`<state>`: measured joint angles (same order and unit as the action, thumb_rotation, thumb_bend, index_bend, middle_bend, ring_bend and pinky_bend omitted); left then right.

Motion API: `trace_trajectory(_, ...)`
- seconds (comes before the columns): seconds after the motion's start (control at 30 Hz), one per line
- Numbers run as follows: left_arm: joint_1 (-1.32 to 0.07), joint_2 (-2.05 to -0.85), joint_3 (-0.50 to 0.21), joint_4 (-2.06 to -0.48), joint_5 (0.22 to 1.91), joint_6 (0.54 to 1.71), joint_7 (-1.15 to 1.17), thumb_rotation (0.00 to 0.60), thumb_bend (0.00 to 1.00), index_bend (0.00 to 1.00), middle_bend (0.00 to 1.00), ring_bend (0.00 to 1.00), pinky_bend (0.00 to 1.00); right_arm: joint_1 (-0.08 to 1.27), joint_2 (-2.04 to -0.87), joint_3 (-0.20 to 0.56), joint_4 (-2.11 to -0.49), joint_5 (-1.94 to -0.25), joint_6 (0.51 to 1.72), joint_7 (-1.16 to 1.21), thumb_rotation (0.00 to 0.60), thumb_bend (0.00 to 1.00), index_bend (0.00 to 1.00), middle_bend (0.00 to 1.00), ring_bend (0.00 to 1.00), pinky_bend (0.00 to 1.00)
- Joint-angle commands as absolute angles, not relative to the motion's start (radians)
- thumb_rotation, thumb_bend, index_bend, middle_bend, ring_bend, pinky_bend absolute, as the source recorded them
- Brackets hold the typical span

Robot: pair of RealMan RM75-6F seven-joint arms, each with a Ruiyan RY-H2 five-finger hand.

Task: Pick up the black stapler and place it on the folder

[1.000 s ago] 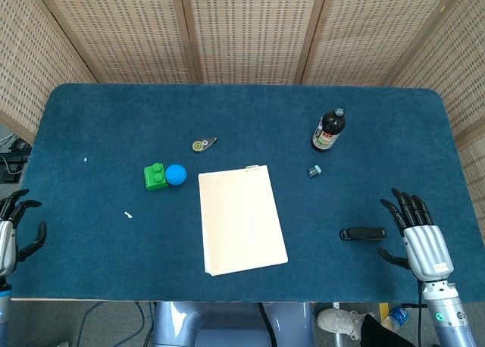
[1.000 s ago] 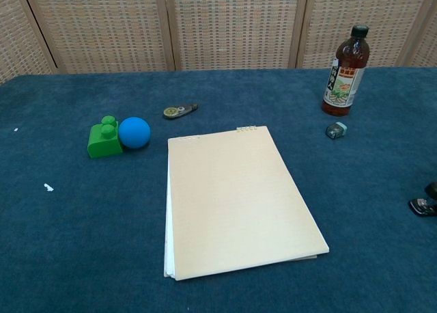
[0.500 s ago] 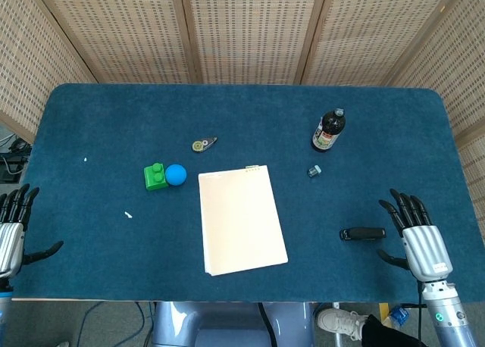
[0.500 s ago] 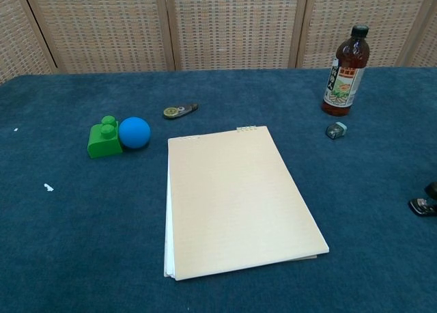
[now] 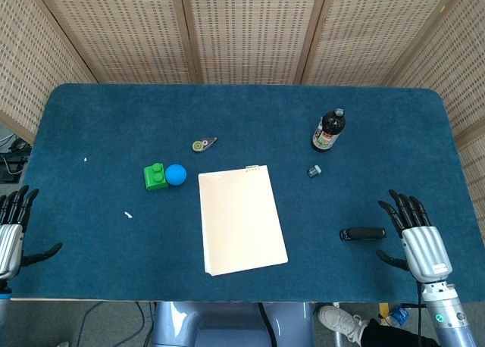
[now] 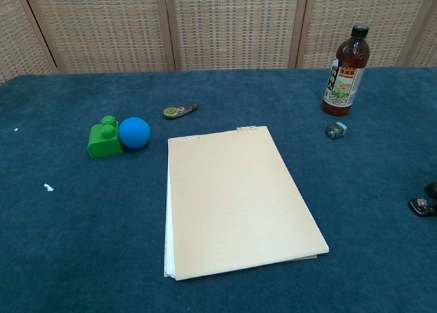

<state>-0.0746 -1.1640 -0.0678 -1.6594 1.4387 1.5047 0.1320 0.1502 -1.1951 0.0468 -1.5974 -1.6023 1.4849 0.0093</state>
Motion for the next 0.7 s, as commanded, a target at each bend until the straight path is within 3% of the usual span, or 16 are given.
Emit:
trace_trajectory(0.03,-0.075,-1.16,-0.066,-1.662,1.441,1.502,0.129,0.6,0.08,0.0,0.0,0.0,0.0,0.154,-1.196,0.042,-1.6,-1.607,1.476,0.008,0.6,0.16,0.19,0.0,0.0,0.03)
trace_trajectory(0.27,-0.076,-1.155,-0.065,-1.662,1.447,1.504,0.12,0.6,0.08,0.0,0.0,0.0,0.0,0.181,-1.249,0.032,-1.563,-1.588,1.403,-0.027,0.6,0.16,0.3,0.06,0.0,0.18)
trace_trajectory(0.7,-0.081,-1.158,-0.065,-1.657,1.443,1.491,0.113,0.6,0.08,0.0,0.0,0.0,0.0,0.241,-1.324,0.063,-1.508,-1.498,1.283,-0.066,0.6,0.16,0.37,0.14,0.06,0.26)
